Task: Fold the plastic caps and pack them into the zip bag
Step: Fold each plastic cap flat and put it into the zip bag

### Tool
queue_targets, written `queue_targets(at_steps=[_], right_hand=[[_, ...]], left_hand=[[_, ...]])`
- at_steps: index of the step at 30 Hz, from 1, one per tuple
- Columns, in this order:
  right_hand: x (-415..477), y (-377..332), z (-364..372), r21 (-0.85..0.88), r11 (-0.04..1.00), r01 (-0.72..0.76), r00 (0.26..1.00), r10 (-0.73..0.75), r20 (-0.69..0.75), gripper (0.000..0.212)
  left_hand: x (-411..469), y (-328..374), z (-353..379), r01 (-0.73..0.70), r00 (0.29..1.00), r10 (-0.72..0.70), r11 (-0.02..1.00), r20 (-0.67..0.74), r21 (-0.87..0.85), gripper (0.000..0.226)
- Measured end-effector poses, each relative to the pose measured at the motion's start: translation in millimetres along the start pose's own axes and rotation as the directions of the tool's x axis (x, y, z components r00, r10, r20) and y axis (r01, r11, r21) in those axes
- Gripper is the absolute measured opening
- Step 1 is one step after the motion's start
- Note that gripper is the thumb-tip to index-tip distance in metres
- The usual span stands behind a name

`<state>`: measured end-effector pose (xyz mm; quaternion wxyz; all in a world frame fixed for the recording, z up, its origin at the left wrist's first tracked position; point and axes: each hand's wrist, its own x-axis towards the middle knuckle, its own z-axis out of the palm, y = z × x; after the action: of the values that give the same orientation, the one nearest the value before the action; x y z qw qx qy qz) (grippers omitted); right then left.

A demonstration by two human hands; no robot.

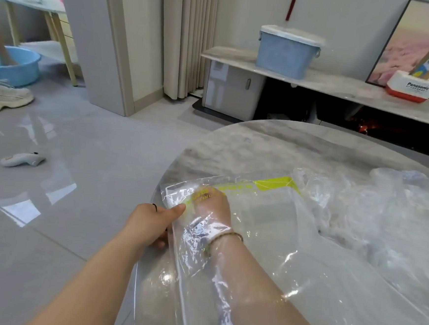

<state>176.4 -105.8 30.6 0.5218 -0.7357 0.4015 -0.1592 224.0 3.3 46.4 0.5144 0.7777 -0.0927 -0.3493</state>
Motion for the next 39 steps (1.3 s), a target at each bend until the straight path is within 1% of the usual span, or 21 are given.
queue_targets(at_steps=[1,4,7,8,10,13,17,20,22,23,24,25,26,28,30,31,33,34,35,37,39], right_hand=[[-2,-4,1,-0.077,0.997,0.024,1.0,-0.023,0.012,0.01],[-2,-3,-1,-0.282,0.957,0.059,0.998,-0.063,-0.003,0.036],[-2,-1,-3,-0.423,0.901,0.091,0.995,-0.104,-0.009,0.031],[-3,-2,-5,-0.409,0.907,0.101,0.993,-0.114,-0.008,0.027],[-5,-2,-10,-0.329,0.937,0.116,0.989,-0.14,-0.049,0.039],[-22,7,-23,-0.37,0.905,0.212,0.964,-0.256,-0.075,0.049],[-47,33,-36,-0.335,0.862,0.381,0.916,-0.402,0.007,0.063],[-63,43,-46,-0.572,0.7,0.428,0.838,-0.544,-0.037,0.032],[-79,56,-50,-0.714,0.578,0.395,0.847,-0.531,0.039,0.038],[-86,62,-52,-0.769,0.54,0.342,0.846,-0.534,0.001,0.046],[-96,65,-58,-0.786,0.529,0.32,0.845,-0.534,-0.016,0.044],[-109,67,-63,-0.794,0.508,0.334,0.846,-0.533,0.015,0.032],[-120,75,-68,-0.771,0.476,0.424,0.791,-0.608,0.059,0.023],[-144,84,-74,-0.759,0.45,0.471,0.773,-0.624,0.109,0.031],[-166,82,-88,-0.797,0.432,0.423,0.787,-0.611,0.086,0.031],[-176,79,-94,-0.817,0.412,0.402,0.811,-0.575,0.109,0.033],[-201,78,-106,-0.827,0.4,0.395,0.842,-0.517,0.153,0.044],[-212,81,-112,-0.831,0.381,0.406,0.824,-0.547,0.151,0.044],[-225,79,-121,-0.831,0.381,0.407,0.82,-0.554,0.148,0.041],[-246,85,-137,-0.831,0.339,0.441,0.763,-0.629,0.148,0.033],[-269,95,-157,-0.824,0.327,0.462,0.704,-0.701,0.116,0.03]], left_hand=[[-1,2,0,0.004,1.0,-0.005,1.0,0.018,0.027,0.037],[-3,6,1,0.031,0.997,-0.033,0.999,0.074,0.023,0.029],[-1,10,4,0.069,0.991,-0.07,0.998,0.117,0.008,0.02],[1,11,5,0.079,0.99,-0.078,0.997,0.116,-0.006,0.017],[4,14,7,0.095,0.99,-0.09,0.994,0.106,-0.046,0.013],[14,18,8,0.083,0.996,-0.08,0.994,0.04,-0.074,0.018],[39,30,9,-0.019,0.991,0.031,0.996,-0.131,0.086,0.03],[56,41,12,-0.105,0.97,0.156,0.96,-0.185,0.261,0.034],[54,47,15,-0.15,0.966,0.204,0.942,-0.156,0.301,0.012],[52,46,15,-0.166,0.964,0.222,0.932,-0.146,0.322,0.025],[46,45,15,-0.195,0.96,0.255,0.907,-0.117,0.372,0.049],[35,43,15,-0.231,0.947,0.304,0.867,-0.101,0.441,0.062],[21,40,15,-0.287,0.92,0.382,0.814,-0.092,0.505,0.065],[-15,33,15,-0.4,0.86,0.511,0.665,0.007,0.63,0.063],[-61,26,18,-0.554,0.783,0.585,0.501,0.211,0.665,0.064],[-83,22,19,-0.611,0.753,0.582,0.445,0.307,0.655,0.072],[-126,13,24,-0.706,0.691,0.536,0.355,0.485,0.613,0.112],[-141,7,28,-0.732,0.661,0.512,0.282,0.548,0.62,0.129],[-152,2,34,-0.758,0.623,0.511,0.206,0.592,0.619,0.134],[-165,-6,43,-0.802,0.506,0.553,0.018,0.662,0.598,0.12],[-175,-12,56,-0.774,0.475,0.55,-0.108,0.686,0.623,0.078]])
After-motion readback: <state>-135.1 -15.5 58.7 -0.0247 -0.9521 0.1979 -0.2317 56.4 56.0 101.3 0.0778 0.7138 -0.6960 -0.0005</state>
